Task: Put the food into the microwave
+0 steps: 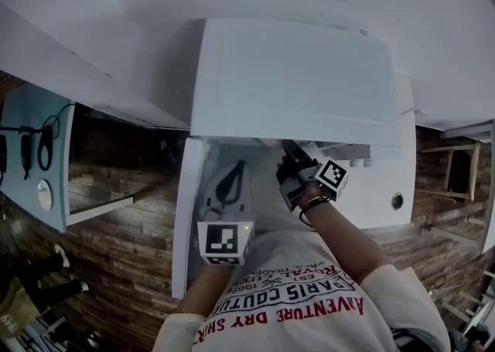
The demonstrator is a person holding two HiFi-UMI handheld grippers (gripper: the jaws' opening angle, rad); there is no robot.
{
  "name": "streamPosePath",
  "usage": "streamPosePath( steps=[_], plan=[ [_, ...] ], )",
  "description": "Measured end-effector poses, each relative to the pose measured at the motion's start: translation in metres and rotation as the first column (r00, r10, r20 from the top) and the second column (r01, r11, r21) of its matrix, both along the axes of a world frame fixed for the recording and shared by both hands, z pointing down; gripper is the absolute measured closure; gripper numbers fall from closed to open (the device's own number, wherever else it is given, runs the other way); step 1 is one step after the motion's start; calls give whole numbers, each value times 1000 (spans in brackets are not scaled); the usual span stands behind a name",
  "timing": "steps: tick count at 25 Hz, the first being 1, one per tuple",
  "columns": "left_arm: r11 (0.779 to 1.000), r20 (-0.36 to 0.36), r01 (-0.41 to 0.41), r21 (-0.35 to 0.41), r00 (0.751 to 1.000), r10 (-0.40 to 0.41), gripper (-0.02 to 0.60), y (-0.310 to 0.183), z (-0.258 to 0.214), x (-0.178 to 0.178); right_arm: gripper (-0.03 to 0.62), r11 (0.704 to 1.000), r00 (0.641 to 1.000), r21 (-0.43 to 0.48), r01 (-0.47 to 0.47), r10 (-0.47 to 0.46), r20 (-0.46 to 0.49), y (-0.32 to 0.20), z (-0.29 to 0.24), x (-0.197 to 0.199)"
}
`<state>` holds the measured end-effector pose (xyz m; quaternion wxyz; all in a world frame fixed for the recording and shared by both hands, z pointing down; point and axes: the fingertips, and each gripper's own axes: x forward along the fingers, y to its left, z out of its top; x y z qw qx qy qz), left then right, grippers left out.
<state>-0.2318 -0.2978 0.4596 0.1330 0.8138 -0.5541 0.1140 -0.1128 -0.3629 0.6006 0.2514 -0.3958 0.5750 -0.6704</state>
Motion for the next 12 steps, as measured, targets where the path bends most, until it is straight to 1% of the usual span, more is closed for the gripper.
streamPosePath(
  steps=[3, 6, 10, 12],
  plan=[
    [1000, 3, 8, 0, 1000, -8, 574, -1, 1, -2, 571, 1000, 1000, -13, -5, 5, 9, -5, 2, -1],
    [1000, 9, 15, -2, 1000, -15, 574, 0, 3, -4, 568, 1000, 1000, 5, -1, 1, -2, -12, -2, -3],
    [1000, 4, 8, -8, 1000, -8, 574, 1, 1, 0, 568, 1000, 996, 4, 31, -30, -79, -16, -7, -6],
    [1000, 1, 5, -11, 1000, -5, 574, 2, 1, 1, 568, 999, 996, -5, 36, -36, -87, -16, -6, -6]
  ],
)
